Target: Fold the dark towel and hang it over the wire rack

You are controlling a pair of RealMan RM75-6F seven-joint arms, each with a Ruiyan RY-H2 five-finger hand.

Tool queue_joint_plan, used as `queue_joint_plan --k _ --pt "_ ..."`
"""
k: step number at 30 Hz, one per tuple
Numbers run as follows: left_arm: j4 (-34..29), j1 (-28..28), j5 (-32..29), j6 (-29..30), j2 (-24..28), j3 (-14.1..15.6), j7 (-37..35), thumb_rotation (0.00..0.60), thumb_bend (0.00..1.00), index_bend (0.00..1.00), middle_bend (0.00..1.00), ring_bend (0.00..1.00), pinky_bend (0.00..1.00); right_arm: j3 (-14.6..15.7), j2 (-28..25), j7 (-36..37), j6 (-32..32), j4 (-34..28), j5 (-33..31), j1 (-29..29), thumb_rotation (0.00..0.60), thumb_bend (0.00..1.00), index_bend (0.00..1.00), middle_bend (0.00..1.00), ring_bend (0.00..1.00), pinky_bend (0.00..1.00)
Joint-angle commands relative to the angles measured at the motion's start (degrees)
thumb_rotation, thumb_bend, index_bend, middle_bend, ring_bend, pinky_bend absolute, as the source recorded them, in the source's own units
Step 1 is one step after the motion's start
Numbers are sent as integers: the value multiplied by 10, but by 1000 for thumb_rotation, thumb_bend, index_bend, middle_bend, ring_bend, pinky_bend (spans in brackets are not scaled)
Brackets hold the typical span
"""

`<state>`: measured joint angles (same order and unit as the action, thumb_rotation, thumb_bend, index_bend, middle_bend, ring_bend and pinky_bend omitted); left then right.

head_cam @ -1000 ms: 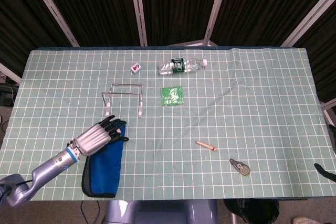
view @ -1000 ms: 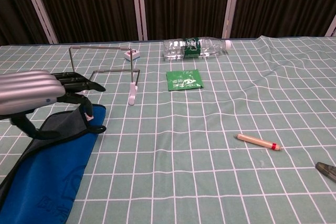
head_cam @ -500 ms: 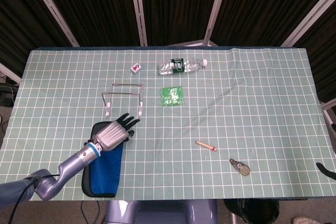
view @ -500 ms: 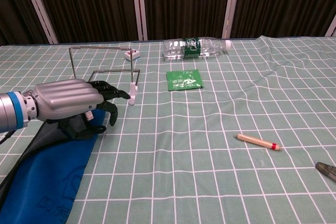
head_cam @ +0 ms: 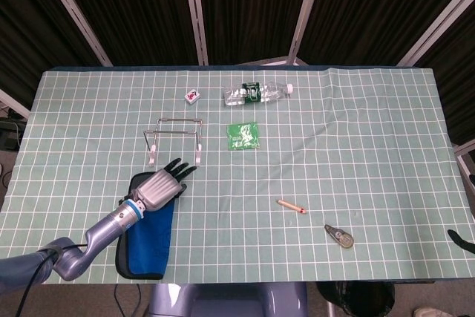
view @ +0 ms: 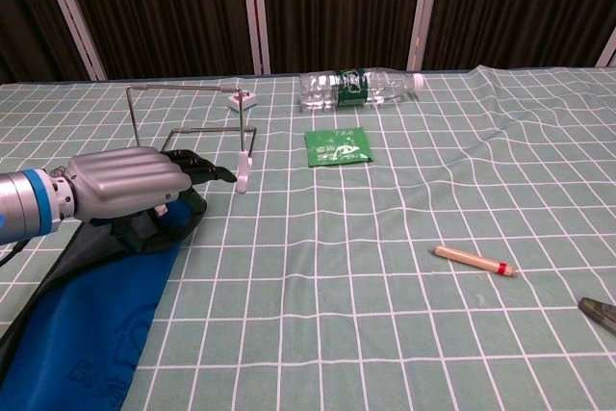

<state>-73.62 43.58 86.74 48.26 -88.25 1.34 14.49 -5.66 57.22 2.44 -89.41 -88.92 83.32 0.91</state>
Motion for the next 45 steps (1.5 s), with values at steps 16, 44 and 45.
queue_joint_plan --k 16,44,45 --pt "19 -27 -12 26 57 10 -25 600 528 690 0 0 0 2 0 1 -1 -1 3 0 600 0 0 0 0 0" --pt "-13 -28 18 73 75 -14 -84 600 190 22 854 859 961 5 -2 -1 -11 -8 12 4 600 0 0 0 0 0" --pt "-11 -24 4 65 65 -23 -73 600 190 49 910 915 997 4 -2 -1 -11 -8 11 4 600 0 0 0 0 0"
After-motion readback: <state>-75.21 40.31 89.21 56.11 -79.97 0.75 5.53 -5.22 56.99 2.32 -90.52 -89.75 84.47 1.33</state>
